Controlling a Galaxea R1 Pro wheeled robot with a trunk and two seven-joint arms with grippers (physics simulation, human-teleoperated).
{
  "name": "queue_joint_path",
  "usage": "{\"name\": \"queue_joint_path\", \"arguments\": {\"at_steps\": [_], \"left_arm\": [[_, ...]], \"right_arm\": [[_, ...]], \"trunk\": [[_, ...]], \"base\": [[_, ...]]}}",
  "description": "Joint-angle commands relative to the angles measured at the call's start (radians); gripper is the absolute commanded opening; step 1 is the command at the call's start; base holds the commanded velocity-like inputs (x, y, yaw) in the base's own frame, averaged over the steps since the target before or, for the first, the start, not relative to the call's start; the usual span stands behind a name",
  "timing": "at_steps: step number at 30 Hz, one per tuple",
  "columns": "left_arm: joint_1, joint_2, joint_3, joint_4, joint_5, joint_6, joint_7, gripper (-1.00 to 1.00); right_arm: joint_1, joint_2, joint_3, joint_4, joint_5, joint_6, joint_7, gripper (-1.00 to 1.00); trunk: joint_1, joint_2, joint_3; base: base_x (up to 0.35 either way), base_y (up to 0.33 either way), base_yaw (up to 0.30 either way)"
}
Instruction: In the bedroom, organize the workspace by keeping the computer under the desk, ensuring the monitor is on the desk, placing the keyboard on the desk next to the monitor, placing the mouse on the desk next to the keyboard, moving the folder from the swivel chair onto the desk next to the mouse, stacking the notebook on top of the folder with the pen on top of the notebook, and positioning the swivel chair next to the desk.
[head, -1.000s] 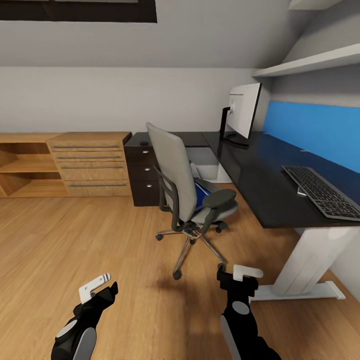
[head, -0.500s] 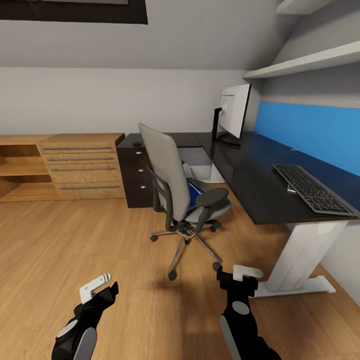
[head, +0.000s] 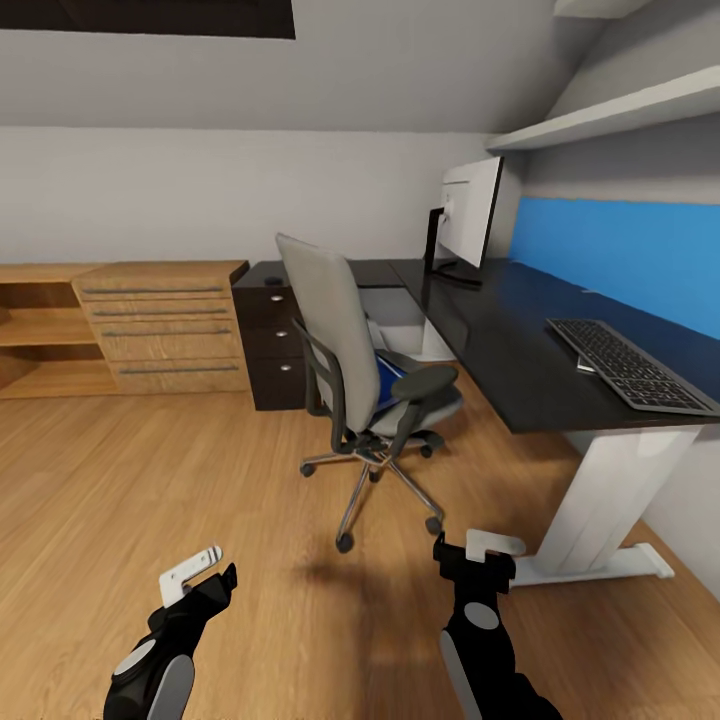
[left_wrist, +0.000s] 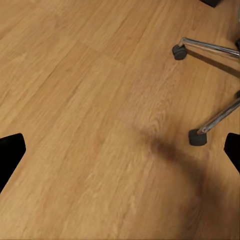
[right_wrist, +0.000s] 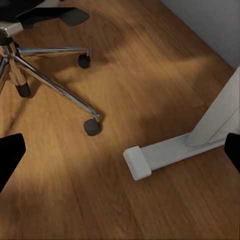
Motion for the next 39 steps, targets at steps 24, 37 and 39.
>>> {"name": "queue_joint_path", "arguments": {"at_steps": [24, 37, 39], "left_arm": [[-0.001, 0.001, -0.044, -0.003, 0.010, 0.003, 0.006, 1.00], [-0.001, 0.005, -0.043, -0.005, 0.011, 0.008, 0.005, 1.00], [-0.001, 0.006, -0.044, -0.008, 0.010, 0.008, 0.003, 1.00]], "right_arm": [[-0.001, 0.000, 0.001, 0.009, 0.001, 0.007, -0.004, 1.00], [-0.001, 0.000, 0.026, 0.080, 0.000, -0.031, 0.001, 1.00], [-0.001, 0.000, 0.036, 0.121, 0.002, -0.075, 0.003, 1.00]], "trunk": [[0.046, -0.080, -0.060], [0.046, -0.080, -0.060], [0.046, -0.080, -0.060]], "base": [[0.000, 0.000, -0.037], [0.000, 0.000, 0.000], [0.000, 0.000, 0.000]]}}
